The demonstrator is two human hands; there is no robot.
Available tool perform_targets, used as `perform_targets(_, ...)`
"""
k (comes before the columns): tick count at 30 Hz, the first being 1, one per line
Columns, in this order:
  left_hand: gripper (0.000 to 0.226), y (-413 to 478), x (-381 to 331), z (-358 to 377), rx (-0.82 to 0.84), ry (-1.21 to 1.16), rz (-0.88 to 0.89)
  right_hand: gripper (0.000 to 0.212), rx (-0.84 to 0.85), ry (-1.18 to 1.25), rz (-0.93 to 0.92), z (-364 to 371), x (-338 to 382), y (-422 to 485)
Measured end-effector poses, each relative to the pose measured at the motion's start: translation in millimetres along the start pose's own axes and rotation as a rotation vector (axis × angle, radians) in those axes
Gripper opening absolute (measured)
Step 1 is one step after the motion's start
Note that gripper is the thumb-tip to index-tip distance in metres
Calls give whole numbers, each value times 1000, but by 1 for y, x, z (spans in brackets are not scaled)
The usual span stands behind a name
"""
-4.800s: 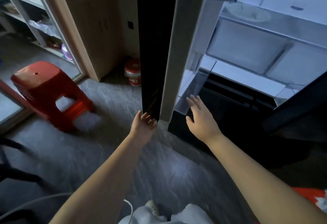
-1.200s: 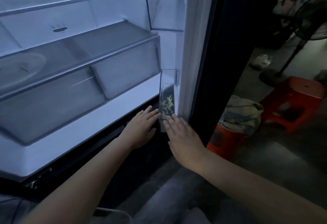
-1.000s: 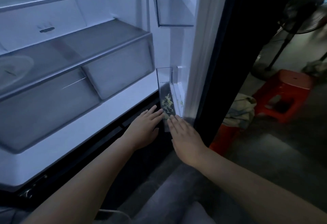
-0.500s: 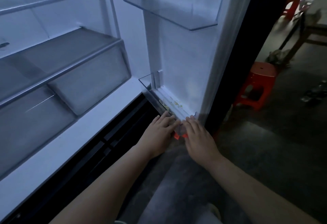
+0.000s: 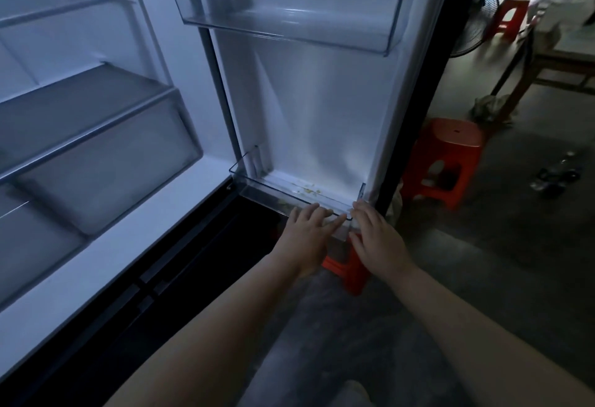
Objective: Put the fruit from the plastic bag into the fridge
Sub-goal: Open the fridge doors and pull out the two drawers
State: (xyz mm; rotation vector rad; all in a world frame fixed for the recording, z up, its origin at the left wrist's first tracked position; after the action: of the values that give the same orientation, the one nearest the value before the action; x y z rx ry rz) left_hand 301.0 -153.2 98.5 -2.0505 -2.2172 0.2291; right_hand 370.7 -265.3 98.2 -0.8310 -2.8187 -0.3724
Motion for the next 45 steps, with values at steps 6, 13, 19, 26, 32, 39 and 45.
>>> perform_targets(6,70,36,-12,-9,6,-11,-57,37,-7,70,-46,-7,-49,22)
perform_targets(13,70,72,-30,-17,0,17,-135,35,-24,122,-120,-9,-92,49)
perform_targets(19,74,96,-39,-17,21,-1,-213,33,10,134,-143,-5,-119,68)
perform_targets(26,72,115,-48,-21,39,-65,-269,34,2,145,-160,-9,-133,81)
perform_targets(32,73,128,-49,-25,60,-128,-293,36,-5,146,-173,-11,-142,90)
perform_targets(39,76,146,-51,-28,66,-139,-310,38,-17,151,-194,-11,-153,105)
perform_targets(45,70,164,-50,-30,108,-130,-309,39,6,153,-187,-13,-169,122)
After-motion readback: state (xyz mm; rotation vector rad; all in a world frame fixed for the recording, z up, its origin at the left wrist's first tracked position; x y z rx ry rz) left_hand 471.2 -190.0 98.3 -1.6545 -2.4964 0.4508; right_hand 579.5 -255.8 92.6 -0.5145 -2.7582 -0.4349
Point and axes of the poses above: each hand's wrist, its own y-axis towards the middle knuckle, its own z-axis out of the palm, x = y × z, the point moved 6 cm from there along y, towards the middle knuckle, and after that the axes turned 11 degrees about x, right-handed, at the moved point
